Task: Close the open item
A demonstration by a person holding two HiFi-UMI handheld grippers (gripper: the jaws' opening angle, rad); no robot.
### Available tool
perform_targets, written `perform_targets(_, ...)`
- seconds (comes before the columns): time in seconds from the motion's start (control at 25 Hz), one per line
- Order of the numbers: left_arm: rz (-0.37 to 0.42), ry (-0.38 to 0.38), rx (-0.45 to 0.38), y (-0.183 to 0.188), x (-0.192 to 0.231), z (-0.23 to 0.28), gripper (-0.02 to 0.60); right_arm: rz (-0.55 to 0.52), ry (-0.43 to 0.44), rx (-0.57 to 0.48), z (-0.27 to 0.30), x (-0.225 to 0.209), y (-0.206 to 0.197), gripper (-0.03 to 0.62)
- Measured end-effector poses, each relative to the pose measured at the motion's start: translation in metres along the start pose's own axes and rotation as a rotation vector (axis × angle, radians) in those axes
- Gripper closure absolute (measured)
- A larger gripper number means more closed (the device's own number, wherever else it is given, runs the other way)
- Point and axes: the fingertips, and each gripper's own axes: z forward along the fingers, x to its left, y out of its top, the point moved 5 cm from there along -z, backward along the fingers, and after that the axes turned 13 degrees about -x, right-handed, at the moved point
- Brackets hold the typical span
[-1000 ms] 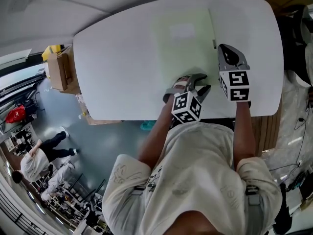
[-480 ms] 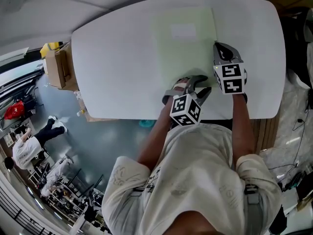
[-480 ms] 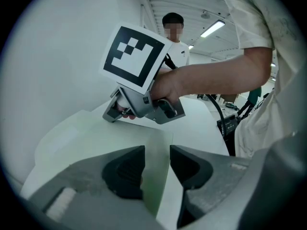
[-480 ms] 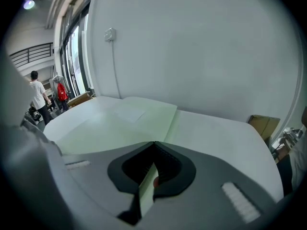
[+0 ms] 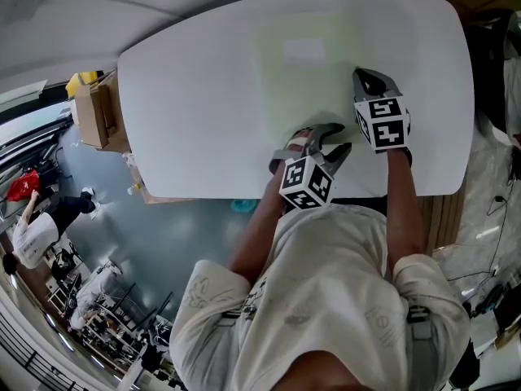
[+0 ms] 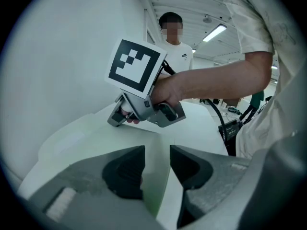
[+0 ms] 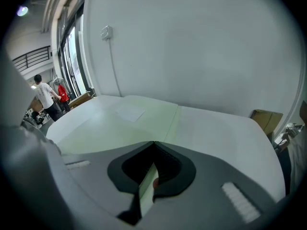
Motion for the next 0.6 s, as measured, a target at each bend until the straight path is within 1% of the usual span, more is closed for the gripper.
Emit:
perform_targets(0.2, 0.003, 0.029, -0.023, 0.003, -0.001, -0.005, 0.411, -0.006, -0.024, -0.003, -0.003, -0.002, -0.001, 0.591)
perform_targets(0.4, -0.014, 0.055, -0.039, -0.001, 0.000, -0.018, 0.411, 0.086, -0.052, -0.026, -0.005, -0.002, 0.000, 0.592)
perform_targets(0.6, -0.024, 0.100, -0.067, 0.000, 0.004, -0.029, 0.411, 0.069, -0.098, -0.021, -0.016, 0.001, 0.000, 0.592)
